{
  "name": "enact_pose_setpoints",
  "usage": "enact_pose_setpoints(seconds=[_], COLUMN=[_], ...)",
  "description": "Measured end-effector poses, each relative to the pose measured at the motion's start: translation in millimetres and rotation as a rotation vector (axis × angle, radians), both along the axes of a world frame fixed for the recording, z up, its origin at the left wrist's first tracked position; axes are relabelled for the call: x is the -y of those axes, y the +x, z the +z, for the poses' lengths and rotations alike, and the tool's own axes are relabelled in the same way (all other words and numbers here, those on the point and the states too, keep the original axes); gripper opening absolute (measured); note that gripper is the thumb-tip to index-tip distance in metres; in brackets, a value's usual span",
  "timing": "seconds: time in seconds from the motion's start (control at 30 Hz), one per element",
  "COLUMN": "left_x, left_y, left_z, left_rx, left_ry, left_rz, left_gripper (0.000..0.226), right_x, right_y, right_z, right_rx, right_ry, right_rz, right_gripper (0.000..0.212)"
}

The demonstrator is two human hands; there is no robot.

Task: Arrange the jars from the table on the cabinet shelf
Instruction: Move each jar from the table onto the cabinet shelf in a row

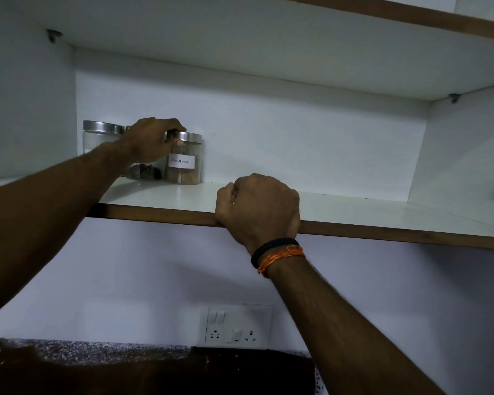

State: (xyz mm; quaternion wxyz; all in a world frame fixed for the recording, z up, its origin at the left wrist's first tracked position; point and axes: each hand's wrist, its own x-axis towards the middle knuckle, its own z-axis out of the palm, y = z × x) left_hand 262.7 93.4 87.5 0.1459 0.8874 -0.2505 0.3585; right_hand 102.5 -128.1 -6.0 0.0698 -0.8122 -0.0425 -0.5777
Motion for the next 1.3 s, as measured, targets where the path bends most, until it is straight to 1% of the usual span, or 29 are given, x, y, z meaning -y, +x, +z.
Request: enact_pose_setpoints(seconds=[0.13,0.27,0.4,0.5,0.63,0.7,0.83,1.07,1.17,1.27,1.3], left_x=[0.7,0.0,-0.1,1.3,4.7,2.9,-3.7,2.7,2.4,-2.4,-4.0], left_y=[-0.4,-0.5,-0.3,-11.1,-42.2,-61.4,-103.3,-182.0,-208.8,-233.1,-240.4], left_z=[0.6,-1.0,-3.0,-0.2,-1.7,-7.2,-23.2,-63.7,-83.7,-112.3,-124.3], left_rx=[-0.024,0.004,0.041,0.06,0.055,0.045,0.09,0.021,0.059,0.131,0.137], left_ry=[0.01,0.013,0.05,0.009,-0.12,-0.109,-0.062,-0.092,-0.097,-0.12,-0.121], left_rz=[0.013,0.033,0.069,0.056,-0.031,-0.054,-0.089,-0.134,-0.14,-0.139,-0.121], left_gripper=[0.033,0.033,0.046,0.053,0.049,0.045,0.036,0.033,0.031,0.022,0.02], right_x=[0.9,0.9,1.4,-0.6,3.2,4.5,4.0,-1.4,-15.8,-37.0,-43.8], right_y=[0.4,0.4,0.3,-0.6,1.2,-0.6,-3.7,-13.0,-28.5,-51.6,-59.3], right_z=[-0.2,0.1,0.4,2.1,2.7,3.8,6.7,3.7,-10.7,-45.6,-60.1], right_rx=[-0.007,-0.004,0.005,0.009,-0.05,-0.078,-0.141,-0.229,-0.192,-0.082,-0.061], right_ry=[-0.01,-0.022,-0.03,-0.023,-0.04,-0.034,-0.011,-0.027,0.01,0.034,0.029], right_rz=[0.007,-0.006,-0.028,-0.045,-0.061,-0.061,-0.067,-0.05,-0.028,0.065,0.092], right_gripper=[0.037,0.037,0.038,0.037,0.037,0.037,0.036,0.04,0.041,0.035,0.038])
